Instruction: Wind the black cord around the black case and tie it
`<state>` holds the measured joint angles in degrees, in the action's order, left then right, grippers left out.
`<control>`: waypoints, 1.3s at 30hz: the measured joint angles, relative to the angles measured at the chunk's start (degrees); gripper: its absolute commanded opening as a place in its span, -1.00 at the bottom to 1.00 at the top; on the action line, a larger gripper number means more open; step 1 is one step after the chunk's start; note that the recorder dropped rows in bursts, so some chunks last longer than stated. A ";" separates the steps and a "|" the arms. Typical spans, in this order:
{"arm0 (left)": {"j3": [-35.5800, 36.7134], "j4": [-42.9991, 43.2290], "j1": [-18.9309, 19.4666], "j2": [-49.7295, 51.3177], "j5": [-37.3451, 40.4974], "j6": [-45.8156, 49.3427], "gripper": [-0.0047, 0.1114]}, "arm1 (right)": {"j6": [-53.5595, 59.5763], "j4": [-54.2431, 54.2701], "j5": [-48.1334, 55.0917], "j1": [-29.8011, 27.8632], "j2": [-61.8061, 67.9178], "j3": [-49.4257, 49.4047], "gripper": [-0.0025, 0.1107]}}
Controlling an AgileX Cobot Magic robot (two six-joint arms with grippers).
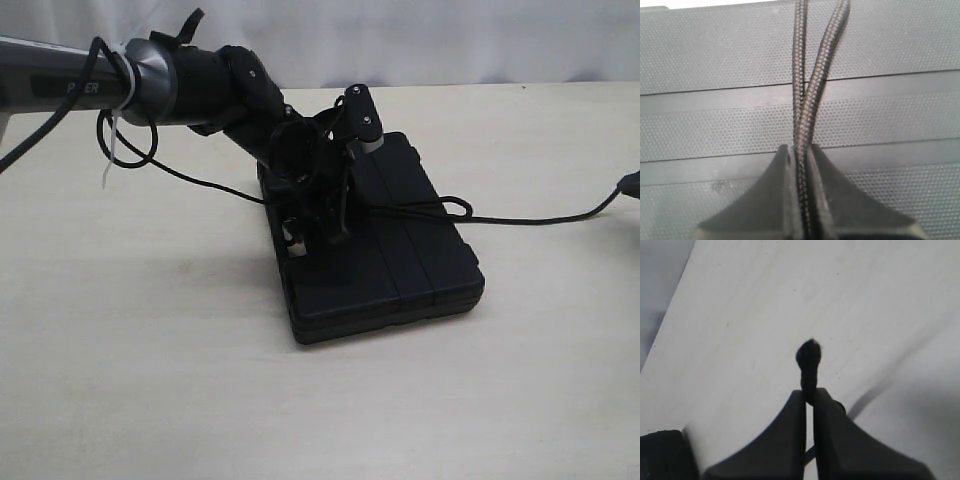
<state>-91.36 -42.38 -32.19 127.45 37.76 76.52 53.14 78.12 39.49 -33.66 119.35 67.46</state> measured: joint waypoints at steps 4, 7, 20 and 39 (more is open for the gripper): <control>0.00 0.00 0.00 0.00 -0.29 -0.32 -0.92 | 5.37 0.69 0.14 3.29 0.00 0.00 -0.88; 0.00 0.00 0.00 0.36 -3.23 -3.99 -0.92 | 10.73 0.18 0.40 8.00 -0.23 0.00 -0.88; 0.35 -7.02 0.00 0.71 -6.43 -8.81 -0.92 | 7.73 -15.87 -1.51 21.77 -5.39 2.28 -0.83; 0.35 -6.77 0.00 0.71 -6.43 -8.81 -0.92 | -43.15 -54.08 -14.89 9.19 -8.02 -2.17 0.00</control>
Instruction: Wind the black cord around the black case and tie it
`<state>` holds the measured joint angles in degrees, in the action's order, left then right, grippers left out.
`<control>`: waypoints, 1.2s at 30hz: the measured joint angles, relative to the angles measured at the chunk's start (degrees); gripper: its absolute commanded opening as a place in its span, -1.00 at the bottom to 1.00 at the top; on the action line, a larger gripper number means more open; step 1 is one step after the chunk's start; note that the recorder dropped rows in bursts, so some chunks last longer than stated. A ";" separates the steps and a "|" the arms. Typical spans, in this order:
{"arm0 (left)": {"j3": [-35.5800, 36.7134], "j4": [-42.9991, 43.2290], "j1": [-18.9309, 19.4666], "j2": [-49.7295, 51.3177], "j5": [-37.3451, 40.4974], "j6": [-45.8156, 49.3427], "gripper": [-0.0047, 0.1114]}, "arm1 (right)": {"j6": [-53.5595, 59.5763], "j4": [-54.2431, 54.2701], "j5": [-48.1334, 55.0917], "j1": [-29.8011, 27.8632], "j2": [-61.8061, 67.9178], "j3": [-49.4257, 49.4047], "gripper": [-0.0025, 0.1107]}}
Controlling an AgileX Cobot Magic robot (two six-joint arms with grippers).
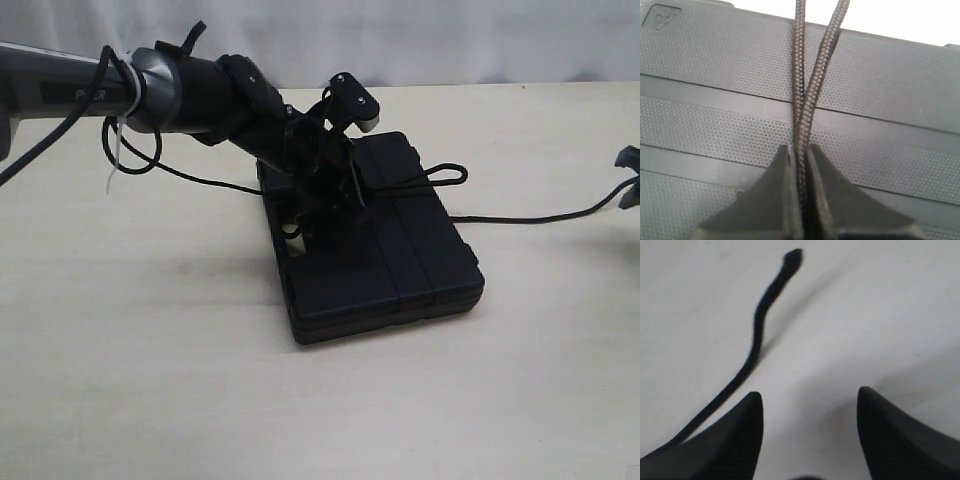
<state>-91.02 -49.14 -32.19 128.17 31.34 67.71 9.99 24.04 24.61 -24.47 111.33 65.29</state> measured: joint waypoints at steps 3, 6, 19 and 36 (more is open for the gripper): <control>0.00 0.00 0.00 0.00 0.00 0.00 -0.92 | 4.98 5.56 -6.11 -0.71 0.10 -2.28 0.00; 0.00 0.00 0.00 0.00 0.00 0.00 -0.92 | 18.36 19.70 -7.05 0.05 0.77 -1.96 0.00; 0.00 0.27 0.00 0.00 -0.42 0.00 -0.92 | 36.49 39.30 -8.64 0.65 8.82 2.44 -0.23; 0.00 0.27 0.00 0.00 -0.54 0.00 -0.92 | 54.85 54.85 16.75 1.89 15.39 8.12 -0.88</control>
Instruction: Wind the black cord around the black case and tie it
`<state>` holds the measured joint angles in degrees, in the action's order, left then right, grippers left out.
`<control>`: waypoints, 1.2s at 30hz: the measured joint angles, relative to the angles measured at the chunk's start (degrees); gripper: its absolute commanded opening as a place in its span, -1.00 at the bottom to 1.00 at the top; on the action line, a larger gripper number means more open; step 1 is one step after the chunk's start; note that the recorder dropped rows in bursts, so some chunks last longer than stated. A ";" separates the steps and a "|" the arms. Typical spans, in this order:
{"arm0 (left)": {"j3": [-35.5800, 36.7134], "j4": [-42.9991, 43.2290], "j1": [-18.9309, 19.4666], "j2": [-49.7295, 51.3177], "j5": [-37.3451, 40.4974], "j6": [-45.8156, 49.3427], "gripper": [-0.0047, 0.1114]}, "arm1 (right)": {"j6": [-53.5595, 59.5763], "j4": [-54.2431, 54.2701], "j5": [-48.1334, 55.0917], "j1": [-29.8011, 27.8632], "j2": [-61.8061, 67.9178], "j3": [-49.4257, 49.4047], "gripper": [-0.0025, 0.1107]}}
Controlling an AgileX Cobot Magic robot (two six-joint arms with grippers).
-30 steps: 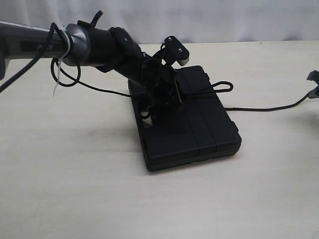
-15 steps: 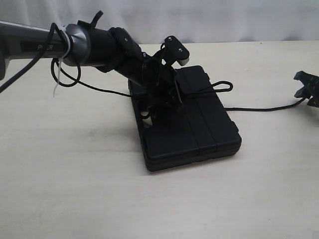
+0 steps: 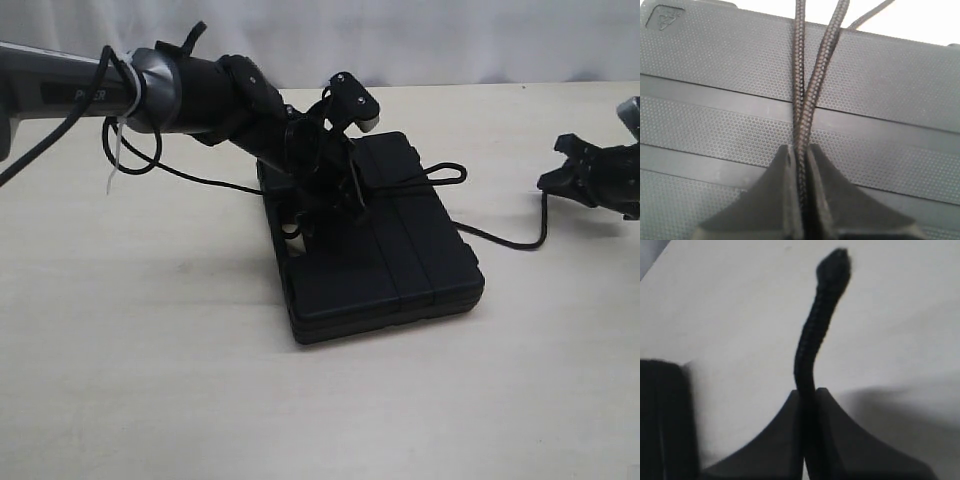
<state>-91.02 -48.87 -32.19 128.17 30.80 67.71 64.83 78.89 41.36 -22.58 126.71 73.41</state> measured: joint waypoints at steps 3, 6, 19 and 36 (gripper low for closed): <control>0.00 -0.92 0.00 0.09 -1.40 0.00 -0.92 | 13.85 0.16 6.41 4.38 -1.74 -0.26 -0.88; 0.00 -5.93 0.00 0.46 -2.41 2.12 -0.92 | 23.02 0.05 12.74 9.38 -2.14 -0.72 -0.88; 0.22 -25.70 8.44 0.46 10.55 15.05 -0.92 | 30.55 -6.03 18.08 13.68 -2.64 -0.84 -0.88; 0.22 -28.52 8.07 0.46 16.57 29.38 -0.92 | 32.83 -11.90 21.54 14.03 -6.73 -2.06 -0.88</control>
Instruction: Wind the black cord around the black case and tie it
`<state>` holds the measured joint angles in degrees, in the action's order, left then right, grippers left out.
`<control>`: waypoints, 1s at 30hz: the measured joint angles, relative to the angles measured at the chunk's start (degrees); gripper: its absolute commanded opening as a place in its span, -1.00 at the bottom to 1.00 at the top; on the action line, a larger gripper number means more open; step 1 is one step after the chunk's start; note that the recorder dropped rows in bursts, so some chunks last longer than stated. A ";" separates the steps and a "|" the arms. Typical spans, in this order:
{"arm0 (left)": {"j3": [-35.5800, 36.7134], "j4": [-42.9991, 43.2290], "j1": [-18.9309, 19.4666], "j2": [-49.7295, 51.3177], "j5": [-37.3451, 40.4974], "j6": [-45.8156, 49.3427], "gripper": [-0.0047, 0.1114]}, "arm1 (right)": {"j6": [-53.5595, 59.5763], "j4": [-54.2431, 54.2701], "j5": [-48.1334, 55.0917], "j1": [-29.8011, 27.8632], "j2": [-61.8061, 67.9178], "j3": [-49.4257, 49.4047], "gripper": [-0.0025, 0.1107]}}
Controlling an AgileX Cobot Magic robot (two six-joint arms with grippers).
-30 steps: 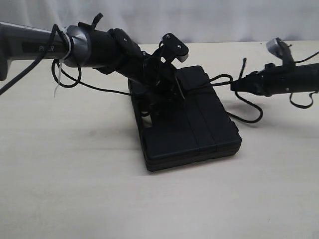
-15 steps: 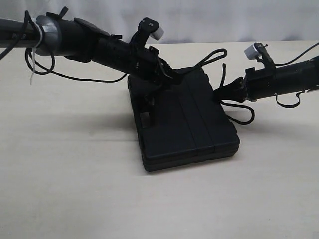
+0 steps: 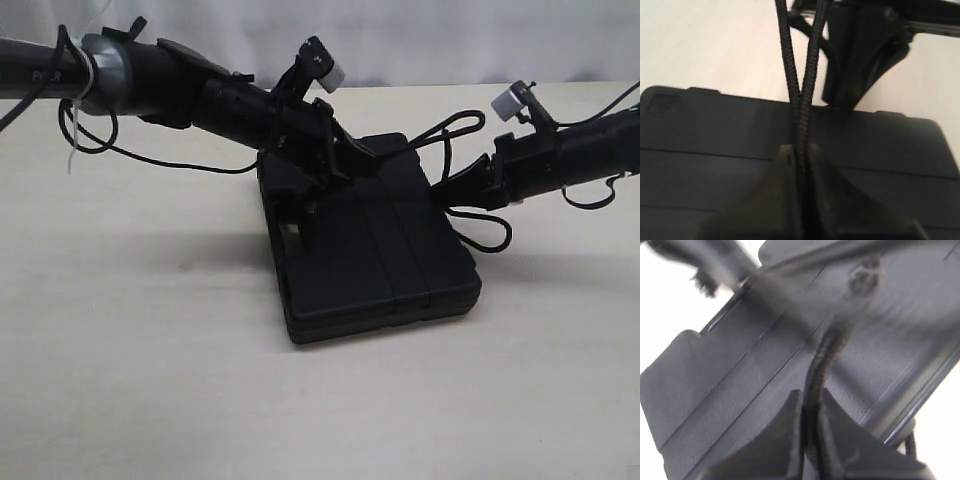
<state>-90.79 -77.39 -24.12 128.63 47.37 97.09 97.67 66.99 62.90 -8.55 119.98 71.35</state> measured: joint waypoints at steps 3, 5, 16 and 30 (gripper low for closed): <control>0.00 0.55 0.00 0.00 -3.22 0.00 -0.92 | 2.11 -0.39 -1.06 0.00 0.00 -0.87 -0.88; 0.00 0.84 0.00 0.00 -3.33 0.00 -0.92 | 3.82 -0.47 -1.71 0.00 0.00 -1.20 -0.88; 0.00 4.75 0.00 2.09 2.35 1.98 -0.92 | 11.40 2.14 -3.72 0.00 -0.13 -1.92 -0.88; 0.00 10.05 0.00 2.65 2.38 1.85 -0.92 | 11.61 5.38 -3.85 0.00 -0.13 -1.92 -0.88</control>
<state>-90.79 -67.35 -24.12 131.28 49.75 98.94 109.28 72.36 59.05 -8.55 119.85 69.43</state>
